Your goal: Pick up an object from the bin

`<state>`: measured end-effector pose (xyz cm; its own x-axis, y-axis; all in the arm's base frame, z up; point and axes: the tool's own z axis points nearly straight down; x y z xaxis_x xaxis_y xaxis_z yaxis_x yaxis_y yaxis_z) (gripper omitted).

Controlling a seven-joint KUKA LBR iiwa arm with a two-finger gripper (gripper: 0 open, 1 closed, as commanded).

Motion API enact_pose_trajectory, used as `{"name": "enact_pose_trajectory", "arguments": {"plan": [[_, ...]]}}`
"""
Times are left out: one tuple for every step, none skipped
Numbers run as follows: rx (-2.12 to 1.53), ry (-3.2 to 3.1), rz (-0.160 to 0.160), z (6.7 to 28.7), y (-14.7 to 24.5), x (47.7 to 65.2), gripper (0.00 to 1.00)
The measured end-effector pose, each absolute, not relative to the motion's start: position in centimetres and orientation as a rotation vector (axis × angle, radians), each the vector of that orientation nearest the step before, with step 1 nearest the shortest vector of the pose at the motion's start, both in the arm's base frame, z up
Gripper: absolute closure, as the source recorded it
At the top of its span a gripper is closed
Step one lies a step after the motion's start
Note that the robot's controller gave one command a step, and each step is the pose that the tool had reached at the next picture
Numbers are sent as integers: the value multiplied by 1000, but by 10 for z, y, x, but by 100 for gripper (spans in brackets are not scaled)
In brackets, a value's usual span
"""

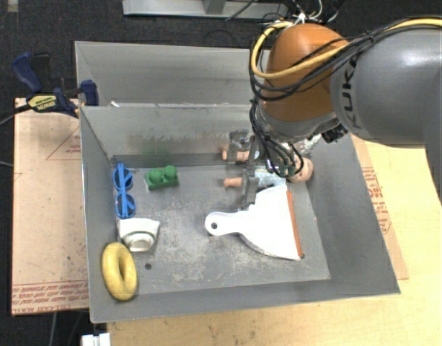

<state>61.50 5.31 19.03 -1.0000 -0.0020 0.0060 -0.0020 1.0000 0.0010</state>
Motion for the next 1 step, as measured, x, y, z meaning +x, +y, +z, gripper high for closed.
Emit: {"name": "enact_pose_trajectory", "arguments": {"plan": [[2, -3143, -2, 195, 53, 617, 0]]}}
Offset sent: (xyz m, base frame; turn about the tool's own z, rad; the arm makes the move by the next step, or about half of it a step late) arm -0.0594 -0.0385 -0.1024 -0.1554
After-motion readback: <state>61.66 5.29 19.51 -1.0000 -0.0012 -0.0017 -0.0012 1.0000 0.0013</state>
